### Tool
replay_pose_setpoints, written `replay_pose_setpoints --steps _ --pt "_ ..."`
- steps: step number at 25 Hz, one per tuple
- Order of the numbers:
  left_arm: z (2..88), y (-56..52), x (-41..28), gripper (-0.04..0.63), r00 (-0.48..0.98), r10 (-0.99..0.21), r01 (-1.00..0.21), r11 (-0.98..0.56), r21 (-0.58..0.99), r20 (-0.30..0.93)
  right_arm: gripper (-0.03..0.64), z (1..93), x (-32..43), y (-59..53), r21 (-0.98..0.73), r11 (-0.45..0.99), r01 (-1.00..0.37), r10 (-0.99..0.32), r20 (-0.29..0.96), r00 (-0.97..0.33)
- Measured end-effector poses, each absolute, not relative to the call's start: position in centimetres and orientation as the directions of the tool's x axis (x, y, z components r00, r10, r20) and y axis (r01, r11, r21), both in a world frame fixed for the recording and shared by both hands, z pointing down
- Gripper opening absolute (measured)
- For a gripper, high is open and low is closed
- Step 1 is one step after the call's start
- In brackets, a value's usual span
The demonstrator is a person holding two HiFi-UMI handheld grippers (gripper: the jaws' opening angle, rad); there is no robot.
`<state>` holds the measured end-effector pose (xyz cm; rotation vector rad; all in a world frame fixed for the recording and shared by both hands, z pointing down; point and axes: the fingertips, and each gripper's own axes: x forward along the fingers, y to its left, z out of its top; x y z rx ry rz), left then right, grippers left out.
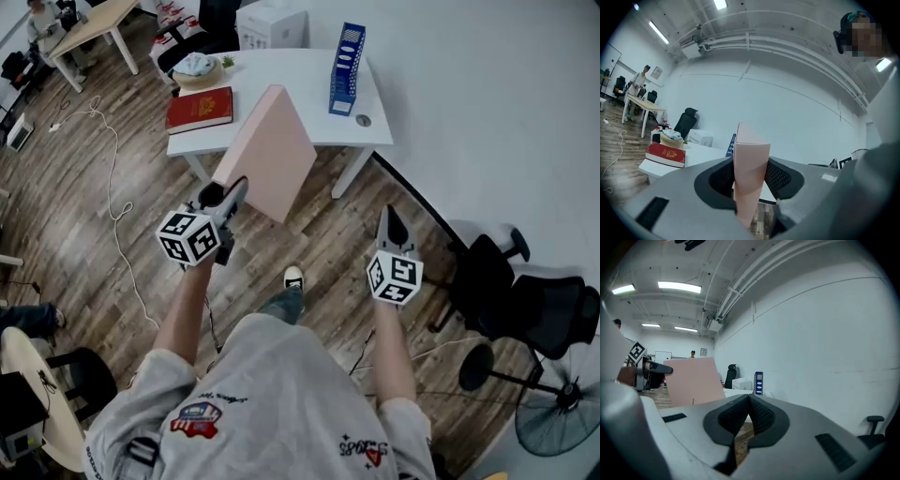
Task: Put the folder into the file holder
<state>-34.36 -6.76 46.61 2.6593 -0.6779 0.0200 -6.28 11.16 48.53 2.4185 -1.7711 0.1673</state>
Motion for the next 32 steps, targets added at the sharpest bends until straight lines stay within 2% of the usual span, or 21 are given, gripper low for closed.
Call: replay_pose_setpoints --steps 5,15,22,32 --pt "47.0 -11.8 -30.1 0.17 0.863 -0.496 -0.485 -0.763 0.427 0.093 0.002 48.6 -1.9 6.0 0.068 -0.254 -0.965 -0.945 0.195 0.262" --pt "46.9 -20.9 -20.7 0.17 0.85 -0.519 -0.506 -0.75 0.425 0.097 0.002 47.7 9.5 -0.4 0.063 -0.301 -0.951 -0.929 0.205 0.308" --pt "45.4 -24.8 -18.5 0.17 0.83 -0.551 -0.536 -0.74 0.406 0.091 0.002 47.5 12.5 -5.0 0.044 -0.275 -0.961 -0.939 0.201 0.278" --pt "44.8 -28.5 -15.7 0.171 0.738 -0.667 -0.65 -0.658 0.38 0.107 0.002 49.0 18.5 -13.4 0.002 -0.154 -0.988 -0.965 0.215 0.151"
